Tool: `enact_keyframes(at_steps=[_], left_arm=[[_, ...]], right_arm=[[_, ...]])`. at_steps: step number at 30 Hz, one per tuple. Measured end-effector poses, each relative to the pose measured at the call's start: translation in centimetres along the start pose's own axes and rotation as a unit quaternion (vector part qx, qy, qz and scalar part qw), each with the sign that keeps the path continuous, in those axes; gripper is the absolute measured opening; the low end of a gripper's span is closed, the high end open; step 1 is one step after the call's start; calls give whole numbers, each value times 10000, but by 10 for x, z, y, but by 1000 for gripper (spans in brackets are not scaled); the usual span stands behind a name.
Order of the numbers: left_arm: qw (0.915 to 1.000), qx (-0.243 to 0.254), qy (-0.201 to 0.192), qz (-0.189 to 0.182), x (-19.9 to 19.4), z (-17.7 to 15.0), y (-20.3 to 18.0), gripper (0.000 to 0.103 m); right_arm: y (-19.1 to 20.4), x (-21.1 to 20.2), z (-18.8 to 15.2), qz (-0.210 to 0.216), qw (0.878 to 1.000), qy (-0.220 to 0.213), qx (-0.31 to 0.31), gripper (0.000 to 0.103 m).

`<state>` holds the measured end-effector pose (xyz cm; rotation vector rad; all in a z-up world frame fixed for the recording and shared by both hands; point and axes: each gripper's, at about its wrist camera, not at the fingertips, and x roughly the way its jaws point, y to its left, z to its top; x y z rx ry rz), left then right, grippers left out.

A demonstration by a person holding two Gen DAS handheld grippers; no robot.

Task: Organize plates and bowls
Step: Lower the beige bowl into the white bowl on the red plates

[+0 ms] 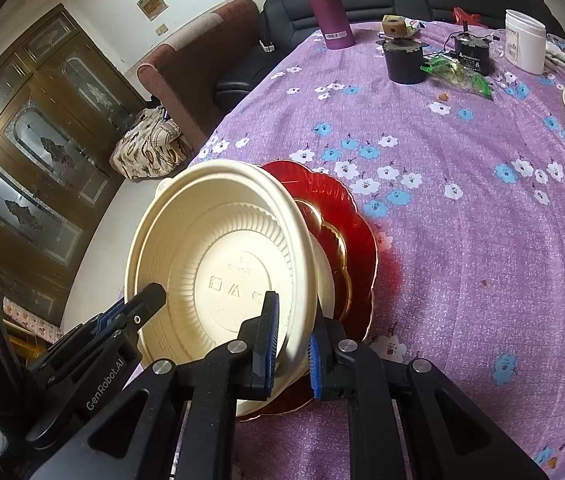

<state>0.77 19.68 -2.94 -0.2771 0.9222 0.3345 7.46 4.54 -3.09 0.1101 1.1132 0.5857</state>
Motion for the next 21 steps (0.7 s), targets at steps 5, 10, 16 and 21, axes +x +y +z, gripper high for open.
enact_keyframes(at_steps=[5,10,16,21], left_arm=[[10000,49,30,-6,3,0,-2,12],[9999,97,29,-19,4,1,-3,12],[9999,148,42,-28,6,1,-4,13],[9999,124,57,-42,5,1,-4,13]], right_arm=[[-2,2,-1,-12,10000,21,35,13],[-4,3,0,-24,10000,18,56,13],[-5,2,0,-39,10000,12,83,13],[-4,1,0,-44,10000,6,88,13]])
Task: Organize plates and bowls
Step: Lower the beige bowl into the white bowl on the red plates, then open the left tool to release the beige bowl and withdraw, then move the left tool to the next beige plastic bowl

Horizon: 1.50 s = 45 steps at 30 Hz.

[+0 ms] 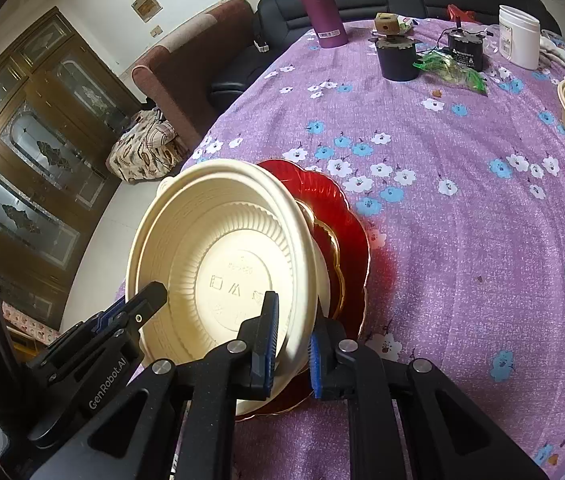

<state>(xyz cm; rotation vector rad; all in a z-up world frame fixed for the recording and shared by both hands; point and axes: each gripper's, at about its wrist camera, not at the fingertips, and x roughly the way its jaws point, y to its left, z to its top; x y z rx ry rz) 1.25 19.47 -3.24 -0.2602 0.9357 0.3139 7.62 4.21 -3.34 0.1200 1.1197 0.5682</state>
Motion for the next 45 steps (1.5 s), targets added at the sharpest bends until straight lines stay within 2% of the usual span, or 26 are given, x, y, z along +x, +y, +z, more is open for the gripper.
enact_keyframes(at_steps=[3,9,10,11,12,14,16,17,21,24,29,31,35,38,43,45], left_arm=[[10000,-41,17,2,0,0,1,13],[9995,-303,17,-8,-1,-1,9,13],[9994,-341,14,-5,-2,-1,10,13],[9993,-367,5,-9,-2,-1,11,13],[9992,-410,20,12,-3,-1,12,16],[9984,-558,-1,9,-5,0,17,25],[9972,-750,-71,41,-7,1,22,53],[9962,-861,-148,56,-11,2,25,57],[9925,-1109,-501,122,-25,4,28,61],[9911,-1164,-640,-7,-33,8,22,63],[9935,-762,-795,-270,-42,14,-17,72],[9946,-549,-791,-387,-43,16,-36,73],[9954,78,-616,-731,-39,17,-87,73],[9932,423,-387,-1009,-33,16,-122,73],[9882,790,-55,-1310,-18,21,-176,73],[9862,886,65,-1394,-12,25,-197,73]], right_arm=[[-1,1,0,58,10000,42,31,17],[1,0,-1,116,9999,36,22,17],[0,0,-1,104,9999,22,50,19],[-1,-1,-1,90,9999,2,93,25],[-2,-2,-1,87,9999,-16,129,35],[-4,-5,-2,133,9997,-43,185,39],[-4,-8,-2,149,9997,-80,185,45],[-4,-10,-2,154,9997,-107,173,50],[-10,-20,-3,252,9992,-194,247,56],[-21,-28,-2,404,9982,-228,379,58],[-56,-48,-2,556,9948,-352,771,66],[-75,-60,-3,519,9931,-453,950,68],[-120,-82,-4,424,9880,-665,1331,79],[-158,-97,-5,436,9810,-797,1713,87],[-225,-115,-3,374,9622,-921,2534,89],[-250,-125,0,230,9545,-1060,2777,90]])
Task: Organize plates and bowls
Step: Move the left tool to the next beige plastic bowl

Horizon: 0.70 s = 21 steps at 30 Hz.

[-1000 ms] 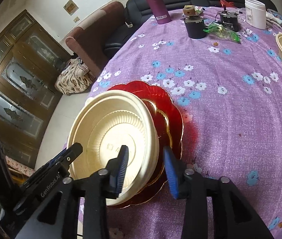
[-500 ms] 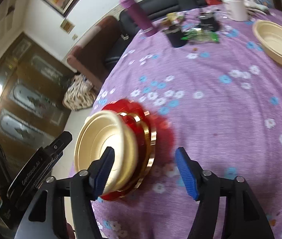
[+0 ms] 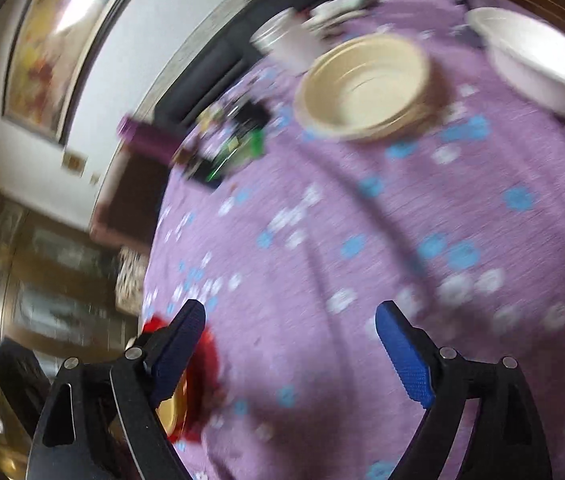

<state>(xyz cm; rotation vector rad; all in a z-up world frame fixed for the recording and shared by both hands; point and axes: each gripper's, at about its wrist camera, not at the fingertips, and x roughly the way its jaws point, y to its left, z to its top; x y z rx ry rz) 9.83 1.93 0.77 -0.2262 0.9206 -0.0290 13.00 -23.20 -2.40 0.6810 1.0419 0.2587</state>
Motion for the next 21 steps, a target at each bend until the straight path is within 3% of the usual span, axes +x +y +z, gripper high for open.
enact_keyframes(at_steps=[10,16,21], left_arm=[[9990,289,327,-92,60,35,-66,73],[9988,333,302,-186,92,59,-98,73],[9987,410,310,-62,118,75,-117,73]], right_arm=[[-45,-1,69,-121,9987,-259,421,90],[-60,12,103,-192,9980,-250,550,90],[-72,25,127,-369,9972,-285,591,76]])
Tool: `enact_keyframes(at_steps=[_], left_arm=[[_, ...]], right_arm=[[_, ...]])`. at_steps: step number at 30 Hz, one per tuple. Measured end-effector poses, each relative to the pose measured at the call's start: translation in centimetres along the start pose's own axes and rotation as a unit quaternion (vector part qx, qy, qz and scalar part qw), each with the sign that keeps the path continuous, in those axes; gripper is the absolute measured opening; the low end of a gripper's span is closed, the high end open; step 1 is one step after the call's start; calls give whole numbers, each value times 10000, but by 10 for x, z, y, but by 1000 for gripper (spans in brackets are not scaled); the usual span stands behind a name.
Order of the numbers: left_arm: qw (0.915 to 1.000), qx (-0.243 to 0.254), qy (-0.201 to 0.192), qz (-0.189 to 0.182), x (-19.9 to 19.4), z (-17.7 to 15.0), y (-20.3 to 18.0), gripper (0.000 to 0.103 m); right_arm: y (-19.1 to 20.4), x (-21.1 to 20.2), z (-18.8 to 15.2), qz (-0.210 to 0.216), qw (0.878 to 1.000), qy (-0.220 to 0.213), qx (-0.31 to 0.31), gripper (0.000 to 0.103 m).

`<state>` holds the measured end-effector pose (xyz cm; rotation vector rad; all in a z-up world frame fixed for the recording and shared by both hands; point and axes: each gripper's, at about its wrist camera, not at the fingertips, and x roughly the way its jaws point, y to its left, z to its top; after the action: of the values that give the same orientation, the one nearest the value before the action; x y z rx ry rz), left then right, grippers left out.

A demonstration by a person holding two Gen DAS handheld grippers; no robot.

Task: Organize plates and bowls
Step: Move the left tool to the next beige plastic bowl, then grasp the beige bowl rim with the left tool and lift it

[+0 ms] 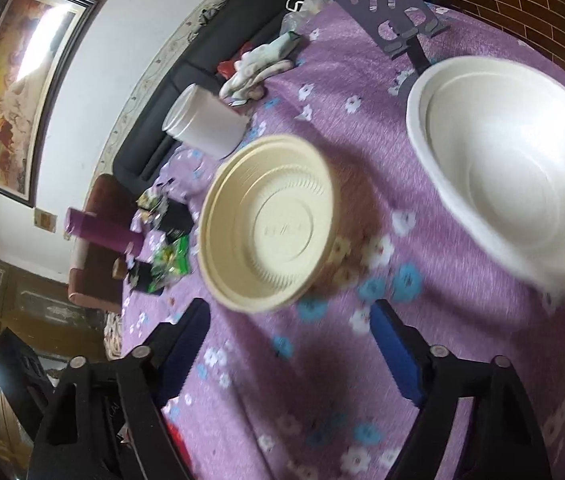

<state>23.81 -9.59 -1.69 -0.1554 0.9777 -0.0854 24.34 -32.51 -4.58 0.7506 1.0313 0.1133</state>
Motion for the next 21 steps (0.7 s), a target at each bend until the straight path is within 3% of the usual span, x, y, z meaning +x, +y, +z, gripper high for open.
enact_keyframes(at_steps=[9,13,15,17,19,21], left_arm=[[9993,115,172,317,41,25,-23,73],[9991,113,248,332,55,30,-30,72],[9991,92,263,326,59,31,-32,72],[9986,185,334,377,67,30,-35,66],[9975,248,466,469,74,28,-36,46],[9969,300,537,491,79,26,-36,33]], right_arm=[[-3,27,29,-585,9981,110,-185,43],[-5,35,36,-641,9977,148,-167,43],[-5,42,38,-685,9972,204,-200,33],[-5,45,39,-711,9971,195,-210,23],[-4,47,40,-774,9966,146,-231,15],[-3,48,38,-792,9965,124,-252,13]])
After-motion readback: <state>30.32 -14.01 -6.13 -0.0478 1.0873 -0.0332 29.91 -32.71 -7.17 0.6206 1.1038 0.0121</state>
